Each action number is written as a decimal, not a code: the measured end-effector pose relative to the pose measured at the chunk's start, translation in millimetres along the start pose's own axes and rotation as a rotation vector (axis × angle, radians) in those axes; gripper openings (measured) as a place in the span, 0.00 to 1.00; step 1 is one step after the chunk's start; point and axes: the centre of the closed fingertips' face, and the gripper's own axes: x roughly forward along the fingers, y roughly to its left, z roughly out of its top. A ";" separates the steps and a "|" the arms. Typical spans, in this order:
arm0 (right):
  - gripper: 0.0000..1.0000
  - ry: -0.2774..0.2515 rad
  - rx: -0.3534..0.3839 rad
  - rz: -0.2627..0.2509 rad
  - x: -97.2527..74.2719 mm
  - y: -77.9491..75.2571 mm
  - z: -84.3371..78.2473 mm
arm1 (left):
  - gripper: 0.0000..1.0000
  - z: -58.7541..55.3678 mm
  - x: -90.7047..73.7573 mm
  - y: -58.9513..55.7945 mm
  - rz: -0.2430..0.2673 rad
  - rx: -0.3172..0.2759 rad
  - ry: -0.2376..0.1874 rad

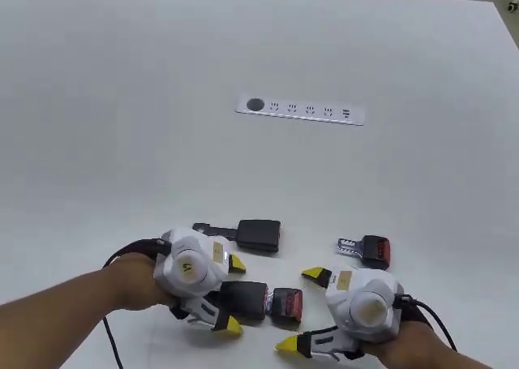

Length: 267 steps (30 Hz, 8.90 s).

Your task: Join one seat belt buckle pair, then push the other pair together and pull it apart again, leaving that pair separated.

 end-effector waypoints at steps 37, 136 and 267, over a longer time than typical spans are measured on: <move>0.84 -0.244 0.175 -0.261 -98.1 -45.0 27.7 | 0.73 52.5 -57.2 14.9 0.176 -0.074 -0.150; 0.34 0.237 -0.057 0.002 -85.7 -148.8 -67.3 | 0.34 22.5 8.2 106.1 -0.036 0.134 0.072; 0.34 0.165 -0.042 -0.012 19.7 -109.4 27.6 | 0.34 19.9 8.4 106.9 -0.056 0.168 0.182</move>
